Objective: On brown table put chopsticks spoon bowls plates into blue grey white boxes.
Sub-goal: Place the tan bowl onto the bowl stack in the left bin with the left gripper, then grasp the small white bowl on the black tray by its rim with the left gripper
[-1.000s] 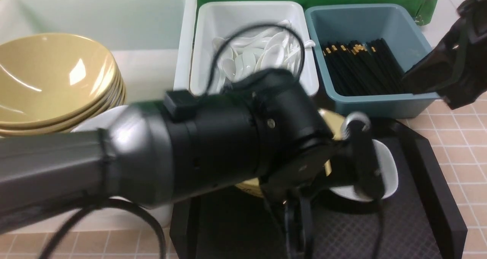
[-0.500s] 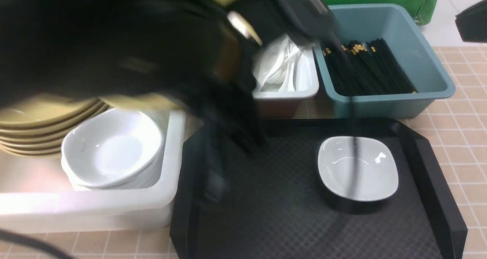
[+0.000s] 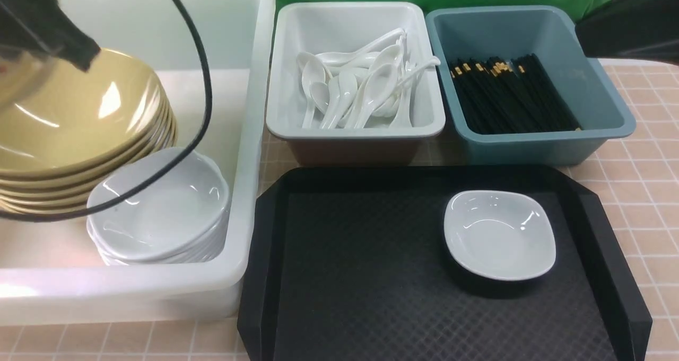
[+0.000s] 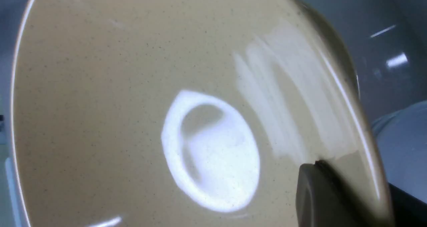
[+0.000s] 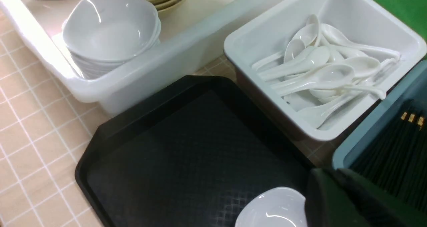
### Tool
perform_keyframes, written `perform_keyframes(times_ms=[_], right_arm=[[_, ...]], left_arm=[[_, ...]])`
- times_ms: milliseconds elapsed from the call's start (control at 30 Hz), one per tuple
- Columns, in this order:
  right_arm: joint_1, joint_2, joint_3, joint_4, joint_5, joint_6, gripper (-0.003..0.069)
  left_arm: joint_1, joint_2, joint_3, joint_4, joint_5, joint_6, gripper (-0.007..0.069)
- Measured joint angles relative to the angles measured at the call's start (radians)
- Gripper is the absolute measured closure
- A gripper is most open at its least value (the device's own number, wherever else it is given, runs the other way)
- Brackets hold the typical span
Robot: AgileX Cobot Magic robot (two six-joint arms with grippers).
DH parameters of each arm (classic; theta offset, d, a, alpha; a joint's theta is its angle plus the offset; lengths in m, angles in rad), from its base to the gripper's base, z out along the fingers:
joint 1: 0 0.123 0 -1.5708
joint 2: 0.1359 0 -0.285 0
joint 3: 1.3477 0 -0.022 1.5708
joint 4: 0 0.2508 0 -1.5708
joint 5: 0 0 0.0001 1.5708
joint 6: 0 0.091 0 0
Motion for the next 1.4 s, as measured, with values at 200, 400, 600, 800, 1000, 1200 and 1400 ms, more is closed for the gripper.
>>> perform_keyframes(times_ms=[200,400,600,800,1000,1200,1400], right_arm=[[0.0,0.007,0.0,0.001,0.0,-0.017,0.061],[0.0,0.014,0.0,0.001,0.0,-0.026,0.061],[0.0,0.032,0.0,0.002,-0.001,-0.026,0.061],[0.0,0.048,0.0,0.002,0.0,-0.026,0.061],[0.0,0.03,0.009,-0.038,0.026,0.036,0.061],[0.0,-0.11,0.15,-0.2,0.036,0.178,0.061],[0.0,-0.283,0.297,-0.343,0.079,0.267,0.061]], left_arm=[[0.058,0.167,0.0,-0.007,-0.051,0.061,0.0617],[0.057,0.227,0.0,0.009,-0.126,0.044,0.0534],[0.051,0.23,0.0,-0.012,-0.088,0.035,0.0241],[-0.088,0.084,-0.051,-0.022,-0.07,-0.034,-0.0034],[-0.343,-0.006,-0.062,-0.237,-0.032,-0.159,-0.0033],[-0.542,0.166,0.006,-0.482,-0.176,-0.173,-0.0013],[-0.568,0.394,-0.002,-0.615,-0.388,-0.173,-0.0003]])
